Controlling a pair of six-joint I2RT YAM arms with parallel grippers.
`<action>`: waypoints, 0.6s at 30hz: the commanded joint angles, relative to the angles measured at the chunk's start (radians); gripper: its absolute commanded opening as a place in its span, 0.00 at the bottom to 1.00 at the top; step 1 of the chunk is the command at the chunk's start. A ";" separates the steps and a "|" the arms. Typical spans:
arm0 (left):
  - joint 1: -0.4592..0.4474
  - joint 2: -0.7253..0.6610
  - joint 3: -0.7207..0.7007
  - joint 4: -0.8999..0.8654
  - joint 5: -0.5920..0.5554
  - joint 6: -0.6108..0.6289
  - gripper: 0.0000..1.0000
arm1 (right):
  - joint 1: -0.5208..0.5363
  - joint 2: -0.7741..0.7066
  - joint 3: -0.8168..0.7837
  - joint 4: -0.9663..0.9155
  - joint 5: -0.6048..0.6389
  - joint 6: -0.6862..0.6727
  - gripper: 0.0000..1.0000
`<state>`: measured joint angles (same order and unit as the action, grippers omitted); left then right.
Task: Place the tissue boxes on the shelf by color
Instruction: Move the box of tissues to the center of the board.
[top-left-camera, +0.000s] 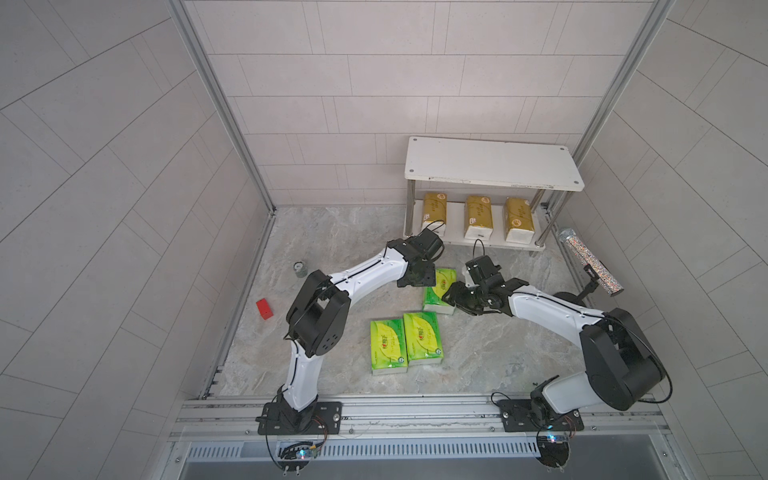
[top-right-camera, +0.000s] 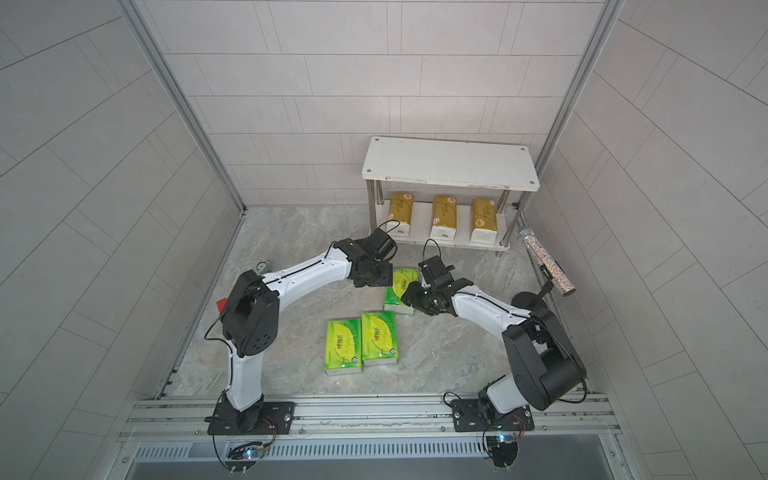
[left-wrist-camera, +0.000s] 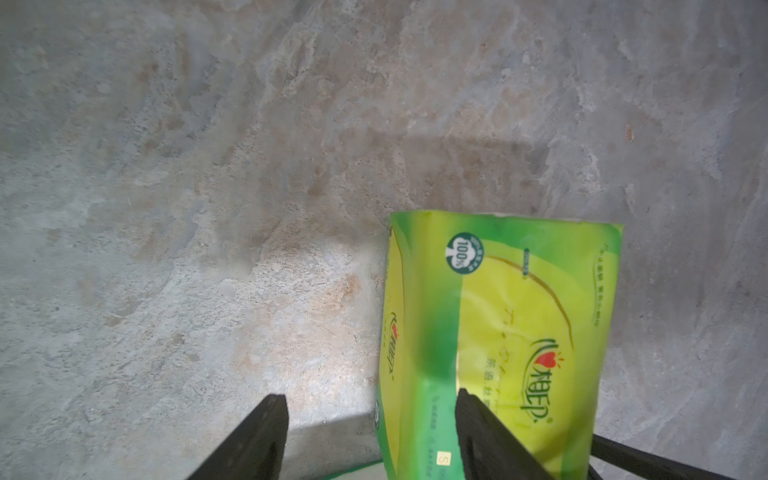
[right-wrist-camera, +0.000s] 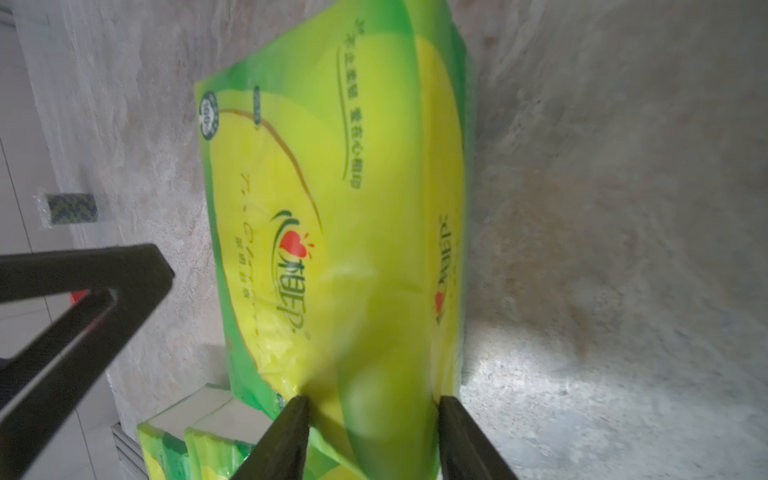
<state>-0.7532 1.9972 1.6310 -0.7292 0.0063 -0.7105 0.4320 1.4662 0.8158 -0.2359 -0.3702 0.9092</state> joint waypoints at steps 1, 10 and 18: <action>-0.001 -0.033 -0.017 -0.005 0.009 0.002 0.71 | 0.000 0.002 0.042 0.008 0.038 0.038 0.58; -0.019 -0.041 -0.015 0.033 0.089 0.013 0.60 | -0.132 -0.109 0.024 -0.153 -0.017 -0.092 0.71; -0.058 0.014 0.028 0.036 0.106 0.022 0.52 | -0.242 -0.138 -0.002 -0.197 -0.078 -0.193 0.75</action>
<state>-0.8017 1.9968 1.6306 -0.6975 0.1028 -0.7010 0.1993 1.3350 0.8120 -0.3759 -0.4198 0.7822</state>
